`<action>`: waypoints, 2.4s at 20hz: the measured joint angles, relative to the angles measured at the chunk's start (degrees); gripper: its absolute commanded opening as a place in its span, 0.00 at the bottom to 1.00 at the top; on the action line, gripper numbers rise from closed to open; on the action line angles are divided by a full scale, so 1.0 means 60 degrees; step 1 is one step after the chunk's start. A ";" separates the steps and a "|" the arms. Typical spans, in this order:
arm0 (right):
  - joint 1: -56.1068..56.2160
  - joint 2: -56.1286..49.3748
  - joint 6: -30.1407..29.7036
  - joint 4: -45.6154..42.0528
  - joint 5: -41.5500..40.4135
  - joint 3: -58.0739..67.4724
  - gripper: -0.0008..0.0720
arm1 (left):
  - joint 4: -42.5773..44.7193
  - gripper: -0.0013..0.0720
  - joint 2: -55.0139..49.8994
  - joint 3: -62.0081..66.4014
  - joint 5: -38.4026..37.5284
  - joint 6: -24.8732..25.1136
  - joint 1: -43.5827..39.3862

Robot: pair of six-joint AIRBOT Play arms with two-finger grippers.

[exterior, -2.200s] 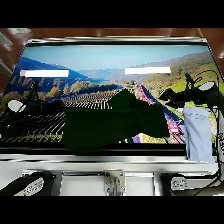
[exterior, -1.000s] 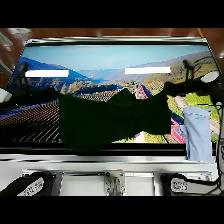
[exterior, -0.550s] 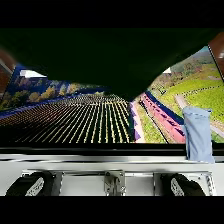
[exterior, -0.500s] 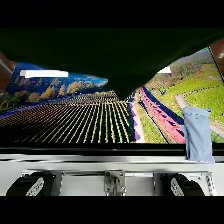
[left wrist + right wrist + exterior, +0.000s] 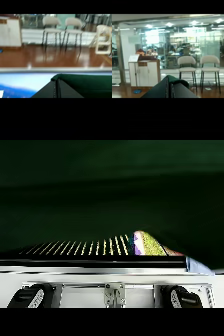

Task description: Fold the shirts.

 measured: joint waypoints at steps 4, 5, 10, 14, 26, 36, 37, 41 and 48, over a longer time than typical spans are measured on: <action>0.0000 -0.0780 -0.0229 -0.0149 0.0364 0.0015 0.09 | 0.0849 0.06 0.0062 -0.1351 -0.1504 -0.0069 -0.0004; 0.0000 -0.1155 -0.0379 -0.0160 0.0685 0.0018 0.09 | 0.0994 0.06 0.0058 -0.1909 -0.1690 -0.0095 -0.0004; 0.0018 -0.3963 -0.0736 0.0058 0.2448 -0.0062 0.09 | 0.1519 0.06 -0.0047 -0.5472 -0.1282 -0.0098 -0.0004; 0.0401 -0.6845 -0.0707 0.0291 0.2896 -0.0255 0.09 | 0.2106 0.06 -0.1100 -0.8018 -0.0022 -0.0146 0.0073; 0.1876 -1.1734 0.0142 0.0240 -0.2725 -0.0324 0.09 | 0.1173 0.06 -0.6590 -0.8153 0.4801 -0.1745 0.0605; 0.0856 -1.1322 -0.0106 -0.0277 0.2175 -0.0018 0.83 | -0.0204 0.97 -0.7603 -0.7923 0.0929 -0.0051 0.2007; 0.0579 -1.1187 -0.0193 -0.0495 0.3049 -0.0022 0.83 | -0.0393 0.84 -0.7388 -0.8244 0.0466 0.0266 0.2342; -0.0732 -1.0914 -0.0619 -0.0208 0.6022 -0.0678 0.83 | -0.2058 0.96 -0.6171 -1.1041 -0.0157 0.1413 0.3778; -0.1453 -1.0823 -0.0889 0.1286 0.6881 -0.2157 0.83 | -0.4506 0.93 -0.5544 -1.4378 0.1016 0.2590 0.4295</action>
